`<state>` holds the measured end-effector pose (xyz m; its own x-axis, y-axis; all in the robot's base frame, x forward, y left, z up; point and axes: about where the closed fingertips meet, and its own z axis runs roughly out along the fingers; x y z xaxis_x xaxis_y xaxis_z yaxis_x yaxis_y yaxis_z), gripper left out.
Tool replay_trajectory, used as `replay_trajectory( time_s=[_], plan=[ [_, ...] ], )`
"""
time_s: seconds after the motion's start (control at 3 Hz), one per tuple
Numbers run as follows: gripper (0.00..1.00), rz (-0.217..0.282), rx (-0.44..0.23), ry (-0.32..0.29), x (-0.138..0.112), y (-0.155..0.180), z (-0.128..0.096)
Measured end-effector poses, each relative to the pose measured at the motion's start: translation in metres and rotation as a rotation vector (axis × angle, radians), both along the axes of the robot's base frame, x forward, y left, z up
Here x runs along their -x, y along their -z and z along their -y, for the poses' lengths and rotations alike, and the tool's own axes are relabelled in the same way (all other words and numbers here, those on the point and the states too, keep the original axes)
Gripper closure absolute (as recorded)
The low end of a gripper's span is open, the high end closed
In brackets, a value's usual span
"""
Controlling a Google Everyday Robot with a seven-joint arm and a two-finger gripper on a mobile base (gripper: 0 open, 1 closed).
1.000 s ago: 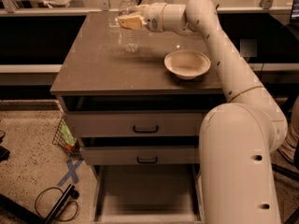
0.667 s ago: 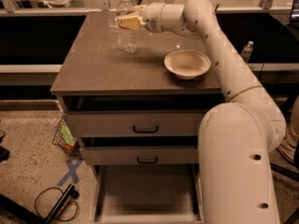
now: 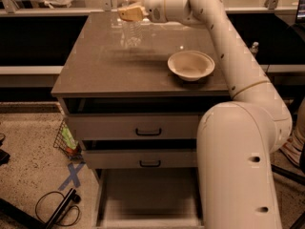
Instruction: Place water bottle into bottom drawer
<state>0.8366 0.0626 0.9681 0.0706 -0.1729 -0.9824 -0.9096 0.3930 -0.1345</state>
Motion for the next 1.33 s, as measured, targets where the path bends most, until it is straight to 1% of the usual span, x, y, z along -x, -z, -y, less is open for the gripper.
replay_trajectory(
  time_s=[0.33, 0.67, 1.0, 1.33],
  plan=[
    [1.0, 0.039, 0.051, 0.031, 0.011, -0.044, 0.018],
    [1.0, 0.08, 0.102, 0.092, 0.037, -0.095, 0.048],
    [1.0, 0.141, 0.118, 0.177, 0.076, -0.15, 0.086],
    [1.0, 0.226, 0.097, 0.284, 0.146, -0.213, 0.13]
  ],
)
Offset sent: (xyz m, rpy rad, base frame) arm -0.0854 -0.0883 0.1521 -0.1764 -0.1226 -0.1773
